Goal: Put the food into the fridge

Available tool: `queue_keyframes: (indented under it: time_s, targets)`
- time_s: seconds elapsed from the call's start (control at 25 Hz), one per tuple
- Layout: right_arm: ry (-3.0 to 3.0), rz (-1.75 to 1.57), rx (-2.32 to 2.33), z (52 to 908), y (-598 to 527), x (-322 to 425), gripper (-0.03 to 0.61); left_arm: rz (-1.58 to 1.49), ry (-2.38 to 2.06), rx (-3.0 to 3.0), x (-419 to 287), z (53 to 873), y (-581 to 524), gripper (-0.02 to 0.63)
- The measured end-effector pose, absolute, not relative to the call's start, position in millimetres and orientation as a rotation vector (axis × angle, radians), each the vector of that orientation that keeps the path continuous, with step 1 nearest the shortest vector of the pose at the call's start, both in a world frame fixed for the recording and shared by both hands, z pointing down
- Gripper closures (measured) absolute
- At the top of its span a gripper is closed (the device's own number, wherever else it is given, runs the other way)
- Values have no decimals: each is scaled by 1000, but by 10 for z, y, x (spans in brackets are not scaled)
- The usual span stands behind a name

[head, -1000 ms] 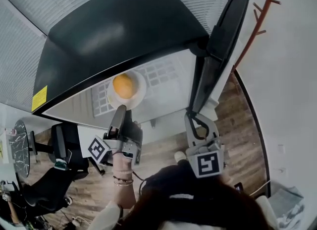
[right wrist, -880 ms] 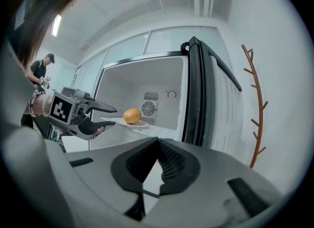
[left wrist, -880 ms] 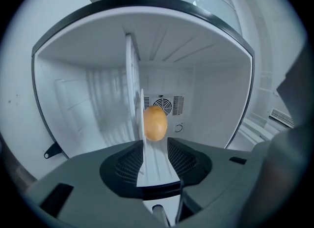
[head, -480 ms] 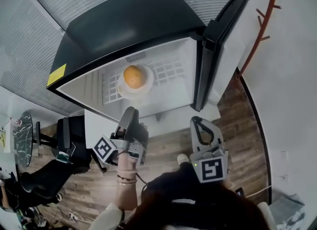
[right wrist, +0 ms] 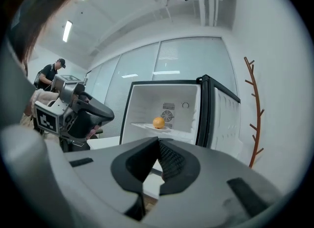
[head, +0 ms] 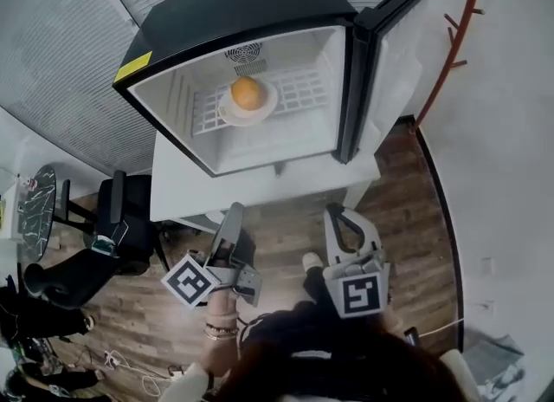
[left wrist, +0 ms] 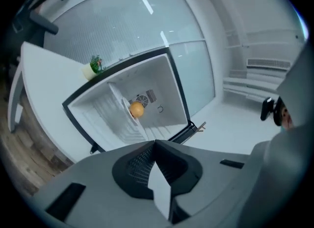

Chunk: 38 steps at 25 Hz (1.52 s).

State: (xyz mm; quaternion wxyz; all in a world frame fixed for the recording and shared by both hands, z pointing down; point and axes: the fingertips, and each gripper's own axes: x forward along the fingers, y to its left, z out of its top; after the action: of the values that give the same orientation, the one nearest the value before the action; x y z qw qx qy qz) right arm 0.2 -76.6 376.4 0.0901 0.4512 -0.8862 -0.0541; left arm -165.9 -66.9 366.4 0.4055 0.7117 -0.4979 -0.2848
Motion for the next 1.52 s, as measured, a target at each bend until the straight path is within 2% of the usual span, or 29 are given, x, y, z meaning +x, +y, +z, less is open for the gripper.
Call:
queue_keyframes:
  time_s: [0.28, 0.72, 1.52]
  targets:
    - [-2625, -165, 1337, 3682, 1, 2, 578, -401, -1605, 1983, -1651, 3524, 335, 619]
    - [-2647, -245, 1328, 3524, 884, -50, 578, -115, -1881, 2059, -1630, 3505, 1457, 620]
    - [-2645, -288, 1243, 3524, 1198, -213, 580, -147, -1918, 2025, -1710, 3545, 1840, 620]
